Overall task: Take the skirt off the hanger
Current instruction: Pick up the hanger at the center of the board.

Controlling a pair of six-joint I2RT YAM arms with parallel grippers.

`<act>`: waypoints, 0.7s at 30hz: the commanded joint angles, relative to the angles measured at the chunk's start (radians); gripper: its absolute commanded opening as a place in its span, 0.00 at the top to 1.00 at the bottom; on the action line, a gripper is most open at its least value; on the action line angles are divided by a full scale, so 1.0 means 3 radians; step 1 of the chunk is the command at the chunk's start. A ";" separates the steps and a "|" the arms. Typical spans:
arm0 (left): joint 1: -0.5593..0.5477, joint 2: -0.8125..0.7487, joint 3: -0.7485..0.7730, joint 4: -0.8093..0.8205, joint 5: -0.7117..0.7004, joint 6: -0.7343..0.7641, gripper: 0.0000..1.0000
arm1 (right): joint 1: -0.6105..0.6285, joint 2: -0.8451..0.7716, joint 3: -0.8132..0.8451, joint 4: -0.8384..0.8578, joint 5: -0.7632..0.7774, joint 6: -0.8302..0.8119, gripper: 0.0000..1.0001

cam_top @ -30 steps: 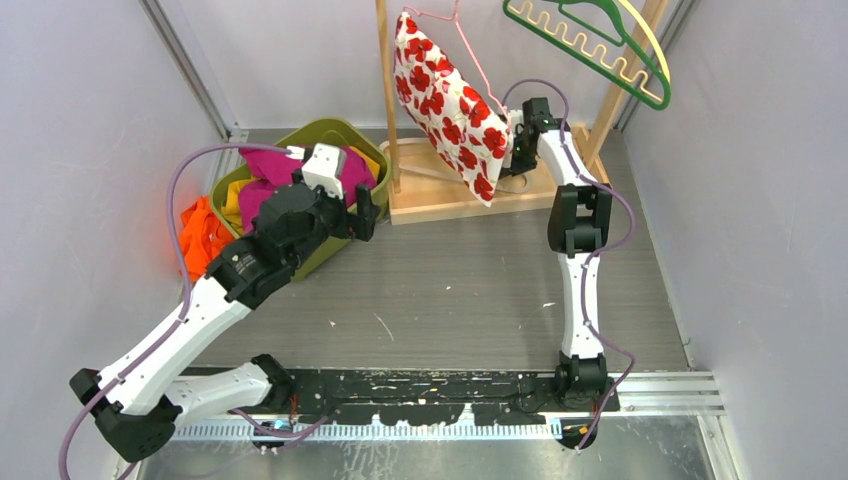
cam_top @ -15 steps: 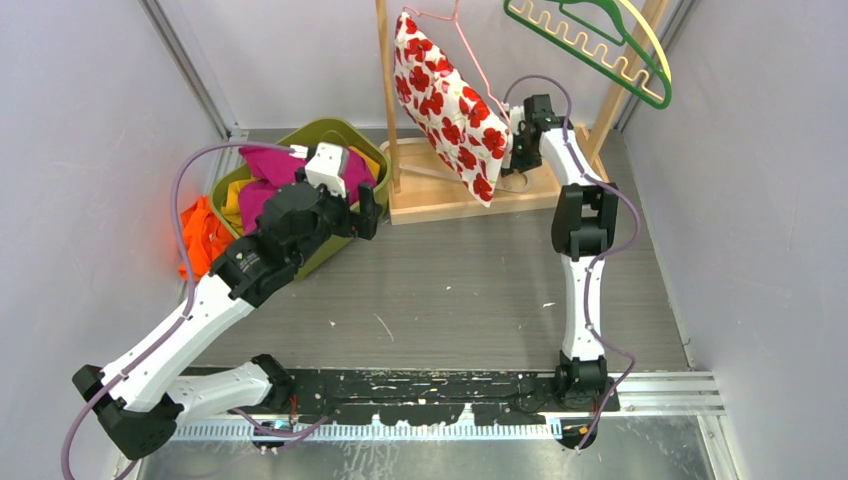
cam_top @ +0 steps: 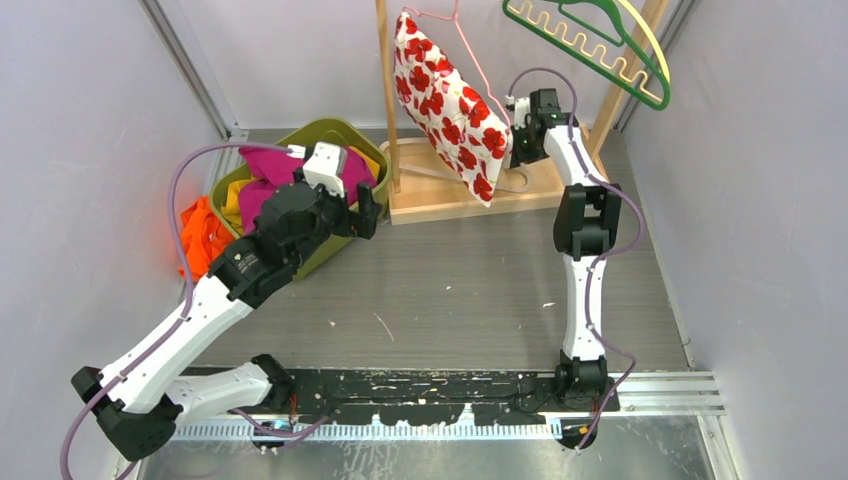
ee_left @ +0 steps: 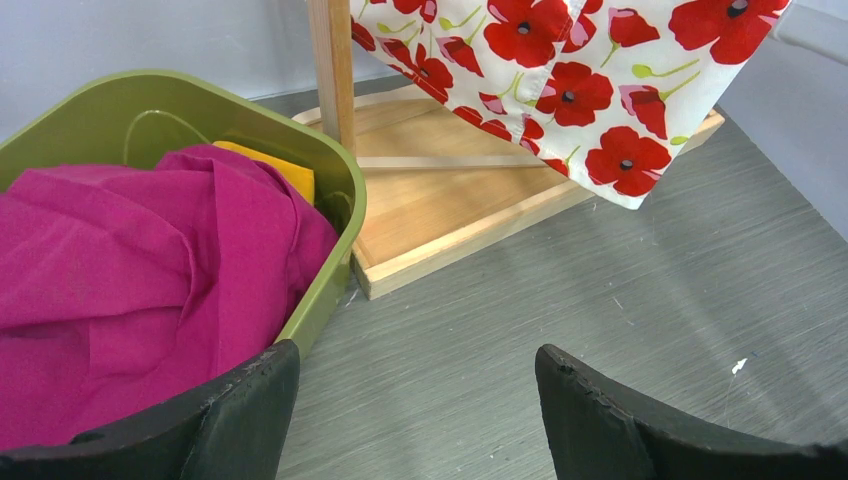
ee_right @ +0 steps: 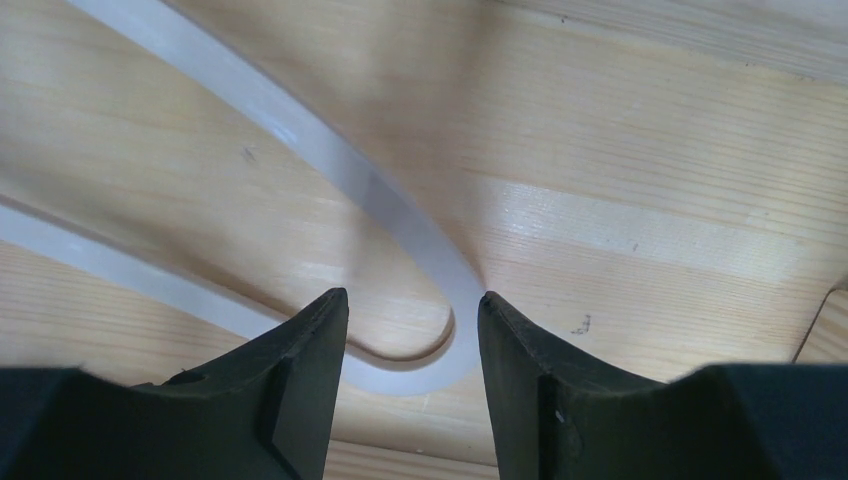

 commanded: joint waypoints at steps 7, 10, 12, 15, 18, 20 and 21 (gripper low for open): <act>0.0013 0.0120 0.0098 0.0198 -0.0014 0.0005 0.13 | -0.0187 0.0262 0.0333 0.0010 -0.0127 -0.0016 0.44; 0.0010 0.0183 0.0142 0.0194 0.0008 0.0014 0.13 | -0.0203 0.0336 0.0359 -0.0076 -0.0165 -0.0022 0.44; 0.0009 0.0215 0.0164 0.0194 0.0023 0.0024 0.13 | -0.0200 0.0365 0.0359 -0.0129 -0.0204 -0.0021 0.44; 0.0011 0.0235 0.0167 0.0202 0.0037 0.0028 0.13 | -0.0201 0.0378 0.0339 -0.0197 -0.0261 -0.0020 0.46; 0.0008 0.0231 0.0147 0.0206 0.0050 0.0021 0.13 | -0.0204 0.0372 0.0324 -0.0266 -0.0331 0.0001 0.48; 0.0009 0.0212 0.0124 0.0211 0.0047 0.0012 0.13 | -0.0201 0.0354 0.0282 -0.0281 -0.0369 0.0035 0.51; 0.0011 0.0191 0.0108 0.0212 0.0049 0.0010 0.13 | -0.0201 0.0344 0.0258 -0.0292 -0.0401 0.0054 0.56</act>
